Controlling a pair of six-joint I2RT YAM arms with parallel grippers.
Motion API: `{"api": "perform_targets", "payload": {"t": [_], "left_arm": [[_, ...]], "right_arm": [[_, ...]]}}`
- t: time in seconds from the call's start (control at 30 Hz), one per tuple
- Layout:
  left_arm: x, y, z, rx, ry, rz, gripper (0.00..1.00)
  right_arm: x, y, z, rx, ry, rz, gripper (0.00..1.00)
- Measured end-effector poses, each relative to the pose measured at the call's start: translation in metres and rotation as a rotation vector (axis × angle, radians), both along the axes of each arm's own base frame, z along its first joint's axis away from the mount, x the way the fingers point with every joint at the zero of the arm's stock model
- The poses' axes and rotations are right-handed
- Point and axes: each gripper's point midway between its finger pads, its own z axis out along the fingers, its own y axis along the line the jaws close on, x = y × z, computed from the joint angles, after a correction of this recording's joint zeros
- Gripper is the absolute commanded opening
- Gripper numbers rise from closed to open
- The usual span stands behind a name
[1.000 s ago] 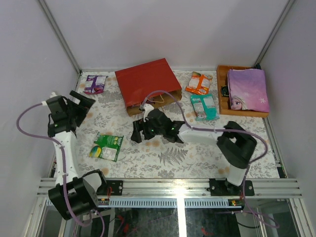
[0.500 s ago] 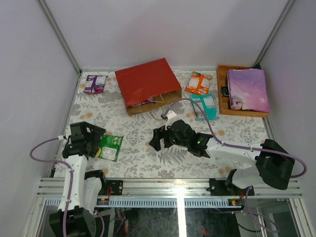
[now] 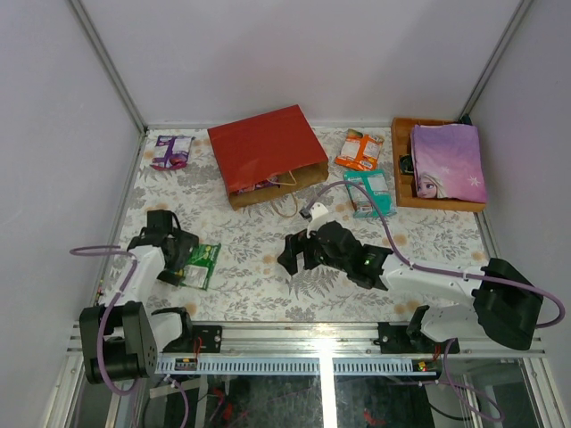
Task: Take the snacks out of the paper bag
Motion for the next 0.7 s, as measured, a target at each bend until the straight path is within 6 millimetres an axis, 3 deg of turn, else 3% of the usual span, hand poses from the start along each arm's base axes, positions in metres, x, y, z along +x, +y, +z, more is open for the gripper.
{"api": "perform_targets", "payload": {"t": [0.47, 0.7], "left_arm": [[0.036, 0.031, -0.012, 0.108, 0.13, 0.11, 1.0], [0.05, 0.045, -0.016, 0.159, 0.141, 0.208, 1.0]], "right_arm": [[0.001, 0.001, -0.023, -0.057, 0.02, 0.007, 0.93], [0.005, 0.005, -0.023, -0.048, 0.023, 0.019, 0.93]]}}
